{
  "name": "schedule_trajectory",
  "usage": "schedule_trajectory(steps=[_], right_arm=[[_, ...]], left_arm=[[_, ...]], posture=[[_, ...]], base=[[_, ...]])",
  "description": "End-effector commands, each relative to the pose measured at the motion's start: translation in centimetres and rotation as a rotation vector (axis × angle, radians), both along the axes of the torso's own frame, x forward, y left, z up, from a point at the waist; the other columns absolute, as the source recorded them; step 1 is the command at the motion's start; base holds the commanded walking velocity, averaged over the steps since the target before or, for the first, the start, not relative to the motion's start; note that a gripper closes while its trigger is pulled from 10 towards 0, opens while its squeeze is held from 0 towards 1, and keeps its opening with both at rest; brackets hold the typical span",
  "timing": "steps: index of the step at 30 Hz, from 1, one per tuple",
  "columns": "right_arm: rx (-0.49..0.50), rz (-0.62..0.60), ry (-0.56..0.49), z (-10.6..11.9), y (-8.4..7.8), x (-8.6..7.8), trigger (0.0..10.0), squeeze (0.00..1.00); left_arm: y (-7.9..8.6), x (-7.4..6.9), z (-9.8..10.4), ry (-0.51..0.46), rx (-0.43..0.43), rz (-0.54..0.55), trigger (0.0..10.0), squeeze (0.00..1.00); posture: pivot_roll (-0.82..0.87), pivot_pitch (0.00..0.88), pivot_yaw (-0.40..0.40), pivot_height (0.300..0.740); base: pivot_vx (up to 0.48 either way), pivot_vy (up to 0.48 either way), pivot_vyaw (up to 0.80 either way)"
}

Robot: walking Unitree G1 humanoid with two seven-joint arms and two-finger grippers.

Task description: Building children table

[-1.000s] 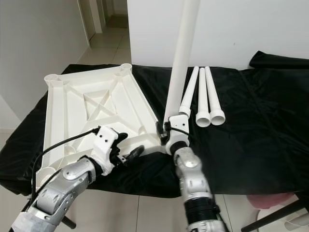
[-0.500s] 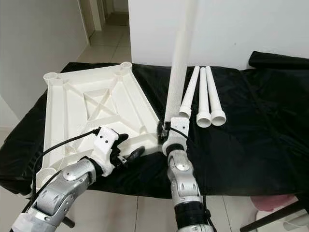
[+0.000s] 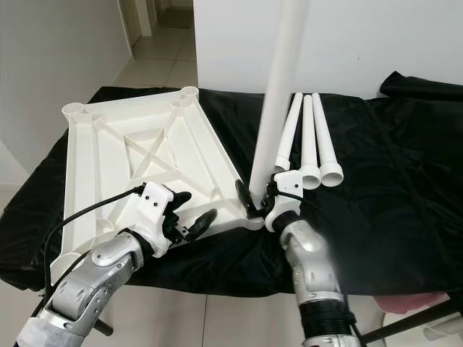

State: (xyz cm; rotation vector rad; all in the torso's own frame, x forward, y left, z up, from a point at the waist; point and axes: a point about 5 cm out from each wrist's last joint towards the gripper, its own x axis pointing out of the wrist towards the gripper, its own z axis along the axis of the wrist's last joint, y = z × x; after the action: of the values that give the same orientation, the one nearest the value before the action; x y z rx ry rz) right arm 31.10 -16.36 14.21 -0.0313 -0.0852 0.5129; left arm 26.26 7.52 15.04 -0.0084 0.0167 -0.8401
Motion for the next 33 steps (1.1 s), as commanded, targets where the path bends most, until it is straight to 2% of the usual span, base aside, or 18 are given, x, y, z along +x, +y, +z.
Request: schedule_trajectory(steps=[1,3,8,9,11,12,20,25,26,28,31,33], right_arm=[[-0.017,0.087,-0.017,0.8,0.0,0.5,10.0,0.00],[-0.060,0.133,-0.024,1.3,-0.3,1.0,10.0,0.00],[-0.083,0.172,-0.018,1.5,-0.4,1.4,10.0,0.00],[-0.119,0.211,-0.008,1.1,-0.5,1.6,2.0,0.00],[-0.122,0.226,-0.004,1.0,-0.6,1.6,2.0,0.00],[-0.124,0.243,0.008,0.7,-0.6,1.5,0.0,0.00],[-0.129,0.292,0.067,-0.9,-1.0,0.9,0.0,0.00],[-0.126,0.296,0.069,-1.0,-1.0,0.7,0.0,0.00],[-0.100,0.274,0.068,-0.9,-0.8,0.7,10.0,0.00],[-0.080,0.257,0.068,-0.9,-0.7,0.7,10.0,0.00],[0.002,0.148,0.048,-0.7,-0.1,0.7,10.0,0.00],[0.013,0.124,0.043,-0.7,0.0,0.7,10.0,0.00]], left_arm=[[-0.3,-0.3,-0.1,0.003,0.009,-0.071,10.0,0.00],[-0.5,-0.3,0.2,0.000,0.002,-0.087,10.0,0.00],[-0.8,-0.4,0.2,-0.002,-0.002,-0.102,10.0,0.00],[-1.2,-0.4,0.2,-0.003,0.001,-0.110,10.0,0.00],[-1.3,-0.5,0.3,-0.004,0.001,-0.113,10.0,0.00],[-1.3,-0.6,0.3,-0.002,-0.004,-0.119,10.0,0.00],[-0.8,-0.7,0.1,0.014,-0.006,-0.123,10.0,0.00],[-0.9,-0.6,-0.1,0.009,0.018,-0.108,10.0,0.00],[-1.0,-0.6,-0.2,0.004,0.023,-0.104,10.0,0.00],[-1.0,-0.6,-0.2,0.000,0.025,-0.103,10.0,0.00],[-1.0,-0.7,-0.3,0.002,0.032,-0.102,10.0,0.00],[-1.0,-0.8,-0.4,0.005,0.032,-0.101,10.0,0.00]], posture=[[0.01,0.014,0.000,0.740],[0.00,0.014,-0.001,0.740],[0.00,0.009,-0.005,0.740],[0.01,0.004,0.001,0.740],[0.01,0.004,0.001,0.740],[0.01,0.002,0.000,0.740],[0.01,0.000,0.004,0.740],[0.01,0.004,0.003,0.740],[0.01,0.013,0.007,0.740],[0.01,0.013,0.007,0.740],[0.01,0.003,0.006,0.740],[0.01,0.000,0.005,0.740]], base=[[0.000,0.000,0.00],[0.000,0.000,0.00],[0.000,0.000,0.00],[0.000,0.000,0.00],[0.000,0.000,0.00],[0.000,0.000,0.00],[0.000,0.000,0.00],[0.000,0.000,0.00],[0.000,0.000,0.00],[0.000,0.000,0.00],[0.000,0.000,0.00],[0.000,0.000,0.00]])
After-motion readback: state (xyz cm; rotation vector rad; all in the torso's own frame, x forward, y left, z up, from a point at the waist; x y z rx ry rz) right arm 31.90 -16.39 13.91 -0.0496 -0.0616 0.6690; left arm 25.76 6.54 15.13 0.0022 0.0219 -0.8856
